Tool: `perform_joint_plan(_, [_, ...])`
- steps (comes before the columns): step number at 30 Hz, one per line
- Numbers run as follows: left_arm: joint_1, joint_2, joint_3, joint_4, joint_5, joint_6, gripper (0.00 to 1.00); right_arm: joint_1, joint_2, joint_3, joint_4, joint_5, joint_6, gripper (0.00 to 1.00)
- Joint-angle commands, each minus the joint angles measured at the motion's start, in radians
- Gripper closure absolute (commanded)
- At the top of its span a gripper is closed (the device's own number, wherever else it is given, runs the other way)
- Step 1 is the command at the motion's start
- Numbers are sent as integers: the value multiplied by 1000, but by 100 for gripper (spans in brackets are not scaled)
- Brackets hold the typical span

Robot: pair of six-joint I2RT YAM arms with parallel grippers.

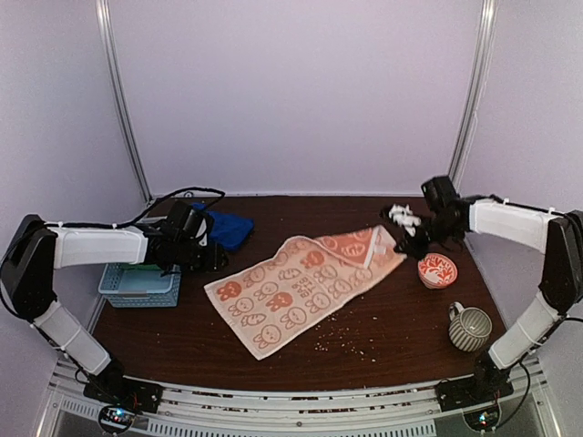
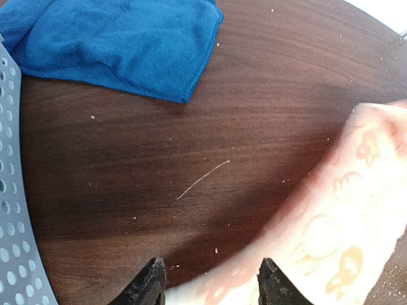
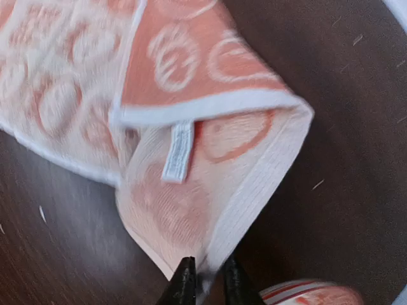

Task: Roll the towels
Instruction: Flatten out the towel at the center of the board.

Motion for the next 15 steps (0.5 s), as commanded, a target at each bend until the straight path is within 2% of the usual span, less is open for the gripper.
perform_joint_plan(1, [-1, 36, 47, 36, 47, 42, 50, -83, -88, -199, 42, 102, -160, 78])
perform_joint_plan(3, [-1, 51, 66, 16, 55, 69, 51, -88, -95, -157, -64, 59, -167, 68])
perform_joint_plan(6, [-2, 64, 85, -12, 66, 95, 50, -86, -112, -85, -120, -24, -154, 60])
perform_joint_plan(12, [-2, 55, 83, -59, 117, 101, 48, -63, -39, 17, -107, -98, -92, 59])
perform_joint_plan(15, [-2, 75, 94, -108, 117, 77, 45, -10, 29, 54, -106, -70, -113, 60])
